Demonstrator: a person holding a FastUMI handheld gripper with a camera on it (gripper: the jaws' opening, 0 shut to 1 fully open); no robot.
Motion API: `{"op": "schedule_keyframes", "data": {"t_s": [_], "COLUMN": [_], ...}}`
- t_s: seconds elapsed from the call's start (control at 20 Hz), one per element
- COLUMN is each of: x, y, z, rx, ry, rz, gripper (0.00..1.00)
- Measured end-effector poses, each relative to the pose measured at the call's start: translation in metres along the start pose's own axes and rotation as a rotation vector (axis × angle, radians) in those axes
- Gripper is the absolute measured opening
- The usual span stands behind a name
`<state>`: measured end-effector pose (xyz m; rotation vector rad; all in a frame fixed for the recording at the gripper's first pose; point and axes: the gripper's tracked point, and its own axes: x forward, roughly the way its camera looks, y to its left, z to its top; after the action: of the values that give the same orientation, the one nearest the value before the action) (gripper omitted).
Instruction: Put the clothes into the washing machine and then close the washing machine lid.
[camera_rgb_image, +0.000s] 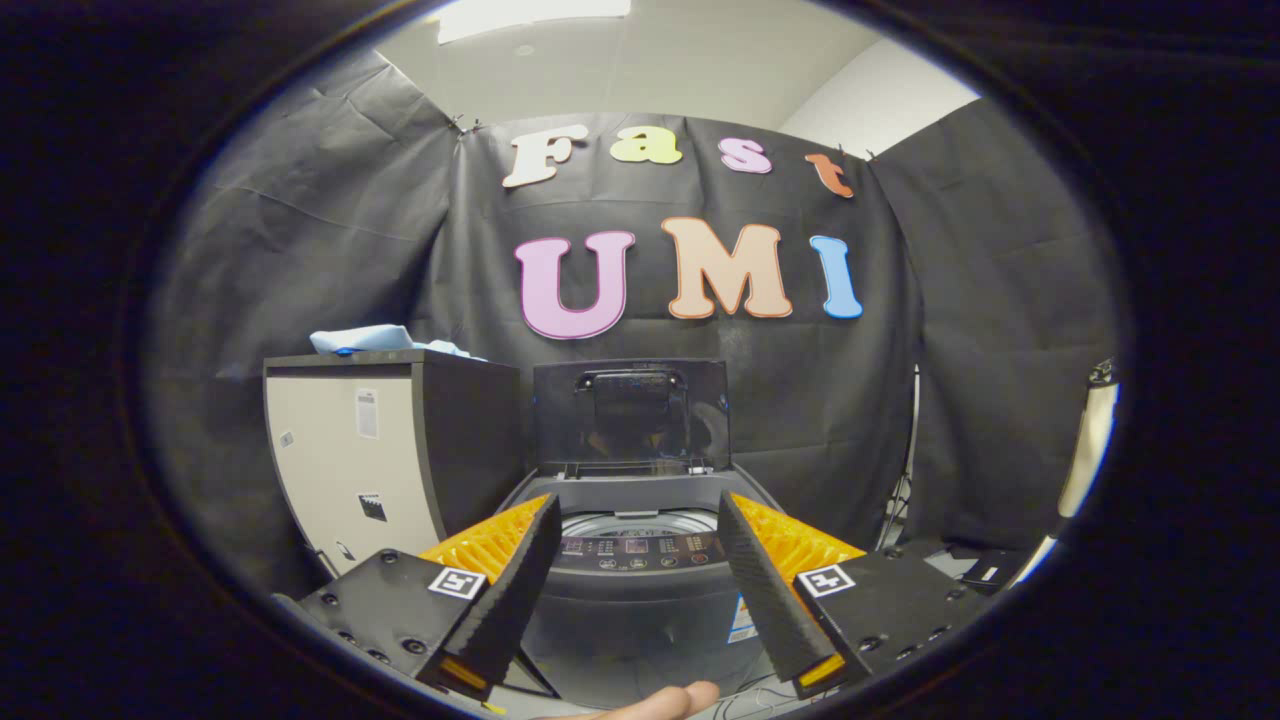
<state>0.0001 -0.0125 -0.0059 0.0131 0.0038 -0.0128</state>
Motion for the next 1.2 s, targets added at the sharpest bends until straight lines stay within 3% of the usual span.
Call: {"op": "schedule_keyframes", "data": {"t_s": [0.7, 1.2], "x": [0.031, 0.056], "y": [-0.001, 0.012], "z": [-0.016, 0.008], "rx": [-0.008, 0.02], "ry": [0.037, 0.024], "rz": [-0.031, -0.022], "gripper": [0.97, 0.97]}}
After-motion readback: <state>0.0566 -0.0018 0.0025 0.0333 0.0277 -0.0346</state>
